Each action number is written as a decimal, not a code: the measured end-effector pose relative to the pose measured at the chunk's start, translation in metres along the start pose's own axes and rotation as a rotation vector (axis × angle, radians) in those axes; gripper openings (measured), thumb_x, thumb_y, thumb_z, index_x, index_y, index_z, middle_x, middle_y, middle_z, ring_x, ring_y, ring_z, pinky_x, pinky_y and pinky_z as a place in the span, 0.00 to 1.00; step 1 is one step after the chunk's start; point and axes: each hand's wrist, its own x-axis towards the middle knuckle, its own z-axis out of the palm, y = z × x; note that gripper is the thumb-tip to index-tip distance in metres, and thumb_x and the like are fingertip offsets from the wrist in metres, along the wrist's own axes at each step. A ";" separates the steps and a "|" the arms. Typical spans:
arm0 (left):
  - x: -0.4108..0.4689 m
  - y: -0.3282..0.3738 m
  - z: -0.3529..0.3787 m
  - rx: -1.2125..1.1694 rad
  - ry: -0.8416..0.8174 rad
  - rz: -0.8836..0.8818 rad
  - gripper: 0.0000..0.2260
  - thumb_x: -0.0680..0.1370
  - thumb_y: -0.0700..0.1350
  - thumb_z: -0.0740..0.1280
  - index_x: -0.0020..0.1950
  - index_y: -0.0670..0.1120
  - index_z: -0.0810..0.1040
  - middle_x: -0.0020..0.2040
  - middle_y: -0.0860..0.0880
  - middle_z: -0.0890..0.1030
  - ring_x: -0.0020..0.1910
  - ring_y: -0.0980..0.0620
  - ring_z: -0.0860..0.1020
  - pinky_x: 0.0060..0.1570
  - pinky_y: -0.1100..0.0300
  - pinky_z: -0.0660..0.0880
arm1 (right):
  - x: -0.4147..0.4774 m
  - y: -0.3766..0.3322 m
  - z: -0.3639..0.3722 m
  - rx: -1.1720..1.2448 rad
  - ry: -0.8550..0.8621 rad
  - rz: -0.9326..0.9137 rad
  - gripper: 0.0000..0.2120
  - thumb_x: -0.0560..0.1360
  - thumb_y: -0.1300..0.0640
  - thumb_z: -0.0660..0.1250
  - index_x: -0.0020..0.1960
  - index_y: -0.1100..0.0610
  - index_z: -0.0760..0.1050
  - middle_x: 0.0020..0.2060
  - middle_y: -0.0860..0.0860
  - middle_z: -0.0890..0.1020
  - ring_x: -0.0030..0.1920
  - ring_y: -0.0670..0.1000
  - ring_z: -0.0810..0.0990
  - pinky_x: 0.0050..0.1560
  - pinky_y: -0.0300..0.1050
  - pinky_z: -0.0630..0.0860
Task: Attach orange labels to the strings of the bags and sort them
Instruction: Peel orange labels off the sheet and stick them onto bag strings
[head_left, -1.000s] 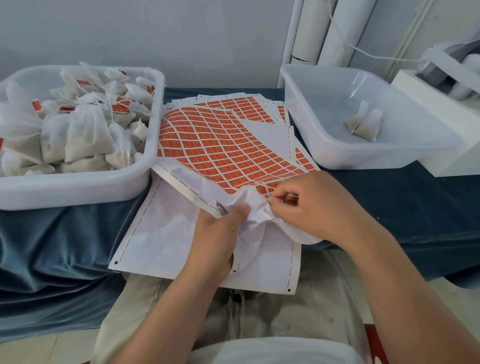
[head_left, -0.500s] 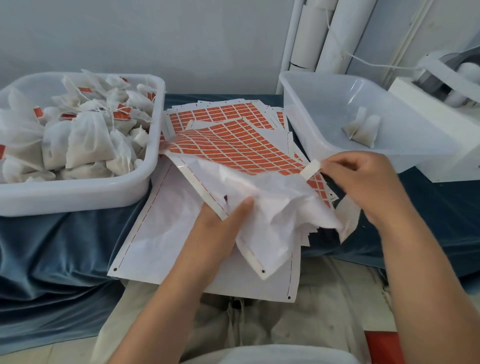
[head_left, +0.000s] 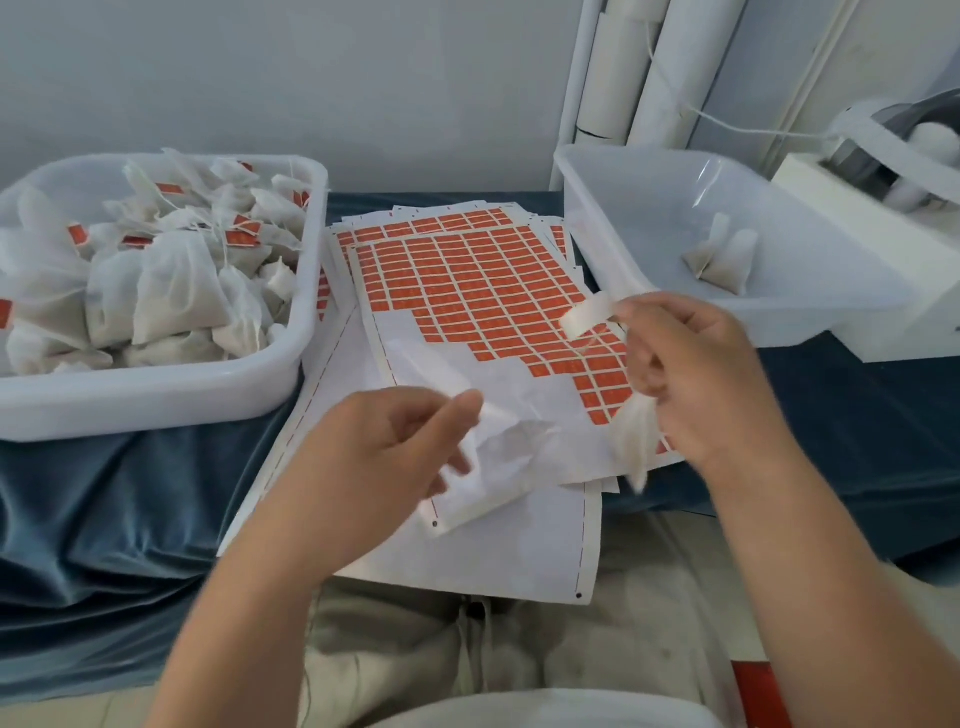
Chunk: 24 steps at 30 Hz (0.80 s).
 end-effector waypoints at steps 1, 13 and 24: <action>0.001 0.004 0.009 -0.155 0.016 0.036 0.21 0.76 0.74 0.61 0.53 0.63 0.84 0.46 0.62 0.87 0.43 0.60 0.86 0.45 0.57 0.84 | -0.003 0.002 0.012 0.062 -0.047 0.012 0.09 0.72 0.41 0.72 0.38 0.45 0.83 0.29 0.43 0.78 0.27 0.42 0.75 0.31 0.35 0.74; 0.014 0.006 0.052 -1.319 0.003 -0.319 0.09 0.79 0.50 0.75 0.55 0.48 0.90 0.55 0.46 0.88 0.41 0.57 0.85 0.35 0.67 0.80 | -0.021 0.022 0.057 0.222 -0.164 -0.042 0.08 0.77 0.50 0.69 0.42 0.50 0.82 0.33 0.51 0.78 0.30 0.46 0.71 0.33 0.37 0.71; 0.014 0.000 0.038 -0.967 0.375 -0.110 0.07 0.82 0.49 0.70 0.48 0.55 0.88 0.51 0.49 0.89 0.46 0.54 0.87 0.38 0.65 0.80 | -0.024 0.015 0.052 0.067 -0.165 -0.167 0.19 0.86 0.51 0.63 0.76 0.43 0.72 0.49 0.50 0.88 0.36 0.44 0.80 0.36 0.33 0.77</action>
